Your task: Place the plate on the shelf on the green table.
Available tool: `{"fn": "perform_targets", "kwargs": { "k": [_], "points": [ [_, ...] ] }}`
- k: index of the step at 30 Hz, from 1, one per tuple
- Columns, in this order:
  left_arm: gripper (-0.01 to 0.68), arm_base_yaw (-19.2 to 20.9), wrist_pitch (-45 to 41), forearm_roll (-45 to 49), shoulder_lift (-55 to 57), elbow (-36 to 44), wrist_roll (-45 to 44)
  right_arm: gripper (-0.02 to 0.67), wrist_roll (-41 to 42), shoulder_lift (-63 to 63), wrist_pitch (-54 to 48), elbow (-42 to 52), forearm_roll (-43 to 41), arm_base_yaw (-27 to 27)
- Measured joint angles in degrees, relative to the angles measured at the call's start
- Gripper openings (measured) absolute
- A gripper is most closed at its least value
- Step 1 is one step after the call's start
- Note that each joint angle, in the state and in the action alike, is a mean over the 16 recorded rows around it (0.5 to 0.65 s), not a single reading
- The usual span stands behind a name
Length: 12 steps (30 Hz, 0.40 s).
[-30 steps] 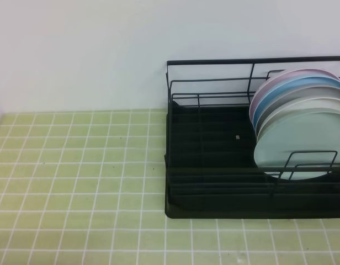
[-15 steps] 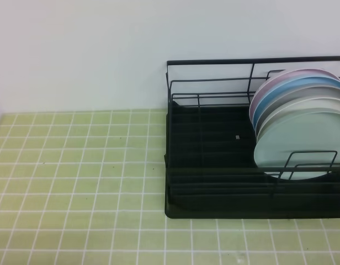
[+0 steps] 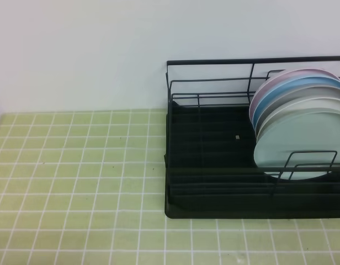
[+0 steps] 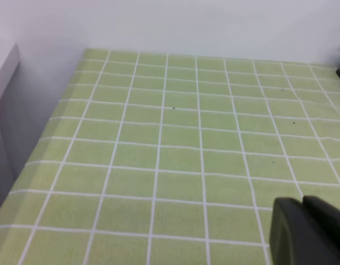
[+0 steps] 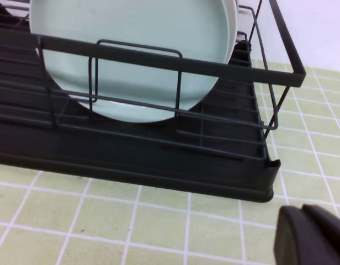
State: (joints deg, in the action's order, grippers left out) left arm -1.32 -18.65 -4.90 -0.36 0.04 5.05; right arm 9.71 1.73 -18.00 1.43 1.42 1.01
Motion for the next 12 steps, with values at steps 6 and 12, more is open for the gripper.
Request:
{"fn": "perform_targets", "kwargs": {
  "k": [6,12],
  "points": [
    [-0.002,0.00,0.00,0.00,0.00,0.00,0.00,0.001,0.00,0.00,0.02,0.00,0.00,0.00],
    [-0.002,0.00,0.00,0.00,0.00,0.00,0.00,0.001,0.00,0.00,0.05,0.00,0.00,0.00]
  ]
}}
